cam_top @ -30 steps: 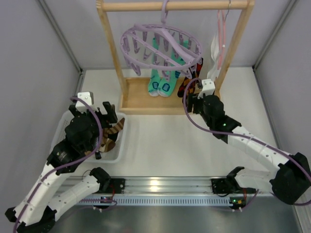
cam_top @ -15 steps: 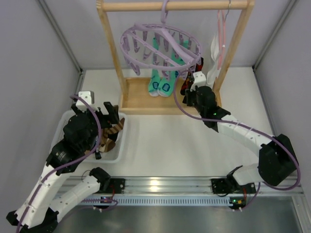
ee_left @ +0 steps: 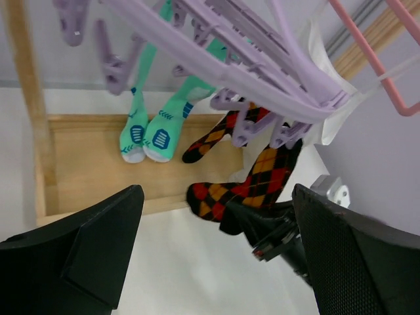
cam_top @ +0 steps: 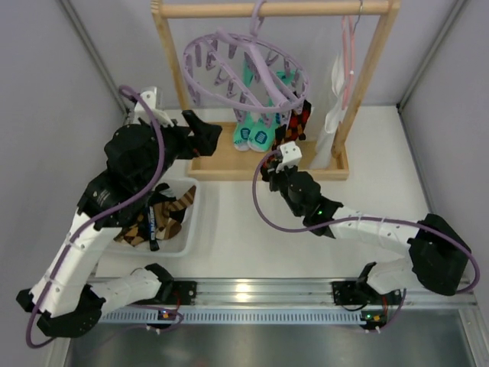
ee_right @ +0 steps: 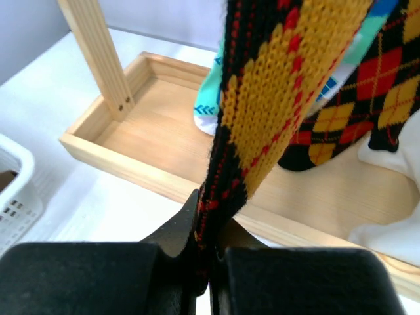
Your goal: Remove the socks clipped to the hanger
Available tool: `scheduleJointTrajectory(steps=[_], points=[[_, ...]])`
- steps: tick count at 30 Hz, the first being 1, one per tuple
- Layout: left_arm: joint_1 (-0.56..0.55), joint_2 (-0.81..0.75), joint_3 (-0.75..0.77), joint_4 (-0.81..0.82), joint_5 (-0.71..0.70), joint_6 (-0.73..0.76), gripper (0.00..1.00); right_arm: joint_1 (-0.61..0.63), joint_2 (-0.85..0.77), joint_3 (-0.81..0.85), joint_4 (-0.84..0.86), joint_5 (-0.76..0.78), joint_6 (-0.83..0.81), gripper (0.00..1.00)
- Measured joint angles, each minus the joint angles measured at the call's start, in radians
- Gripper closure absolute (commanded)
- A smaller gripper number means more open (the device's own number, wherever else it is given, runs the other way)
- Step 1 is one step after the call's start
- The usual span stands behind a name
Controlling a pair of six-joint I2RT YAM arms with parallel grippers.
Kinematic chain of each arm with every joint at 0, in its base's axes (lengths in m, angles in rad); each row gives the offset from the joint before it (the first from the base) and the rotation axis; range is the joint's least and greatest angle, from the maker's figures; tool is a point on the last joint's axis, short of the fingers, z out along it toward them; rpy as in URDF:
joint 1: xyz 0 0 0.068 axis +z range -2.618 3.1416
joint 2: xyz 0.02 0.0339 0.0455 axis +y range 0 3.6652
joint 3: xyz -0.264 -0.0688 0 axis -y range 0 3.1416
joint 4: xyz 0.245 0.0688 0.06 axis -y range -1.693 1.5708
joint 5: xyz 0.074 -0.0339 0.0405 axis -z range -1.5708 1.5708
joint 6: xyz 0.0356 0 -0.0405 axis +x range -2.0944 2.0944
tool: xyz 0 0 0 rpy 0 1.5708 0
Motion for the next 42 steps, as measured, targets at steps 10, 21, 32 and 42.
scheduleJointTrajectory(steps=[10, 21, 32, 42], points=[[-0.338, 0.303, 0.292, -0.058, -0.234, 0.091, 0.02, 0.164, 0.137, 0.053, 0.156, 0.150, -0.069, 1.00], [-0.432, 0.466, 0.423, -0.085, -0.470, 0.216, 0.09, 0.236, 0.183, 0.092, 0.266, 0.143, -0.112, 1.00], [-0.343, 0.526, 0.392, -0.078, -0.423, 0.189, 0.18, 0.237, 0.131, 0.063, 0.298, 0.031, -0.063, 1.00], [-0.275, 0.509, 0.248, 0.013, -0.311, 0.187, 0.25, 0.237, 0.105, 0.060, 0.298, -0.080, -0.036, 1.00]])
